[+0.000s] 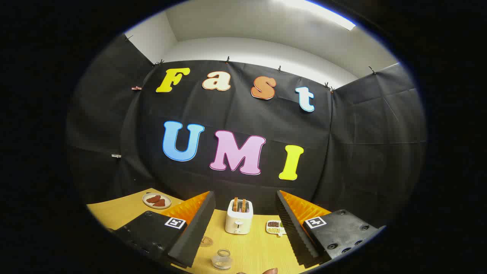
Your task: Take the bottle from table, then pour the juice into the cup, finally place the bottle on the coaster
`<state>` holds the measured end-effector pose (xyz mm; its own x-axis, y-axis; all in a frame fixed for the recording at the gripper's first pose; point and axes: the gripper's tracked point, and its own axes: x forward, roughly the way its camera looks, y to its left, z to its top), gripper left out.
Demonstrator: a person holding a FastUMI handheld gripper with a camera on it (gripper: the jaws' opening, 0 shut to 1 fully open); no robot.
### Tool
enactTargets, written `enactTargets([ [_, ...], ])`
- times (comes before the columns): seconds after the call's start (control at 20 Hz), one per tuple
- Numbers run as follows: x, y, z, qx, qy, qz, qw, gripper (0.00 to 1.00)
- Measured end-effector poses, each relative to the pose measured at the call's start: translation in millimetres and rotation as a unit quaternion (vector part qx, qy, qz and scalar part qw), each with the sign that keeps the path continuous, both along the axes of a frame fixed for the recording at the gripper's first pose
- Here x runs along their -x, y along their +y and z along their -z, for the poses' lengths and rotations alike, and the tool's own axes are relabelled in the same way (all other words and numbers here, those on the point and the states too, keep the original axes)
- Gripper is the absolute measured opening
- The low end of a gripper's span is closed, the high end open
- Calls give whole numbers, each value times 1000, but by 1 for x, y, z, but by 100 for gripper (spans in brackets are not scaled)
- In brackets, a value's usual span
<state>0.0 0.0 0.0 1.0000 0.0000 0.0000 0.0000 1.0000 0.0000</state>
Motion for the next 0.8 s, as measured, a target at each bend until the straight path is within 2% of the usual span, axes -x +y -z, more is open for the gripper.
enactTargets([
  [0.8, 2, 5, 4, -7, 4, -3, 1000, 97],
])
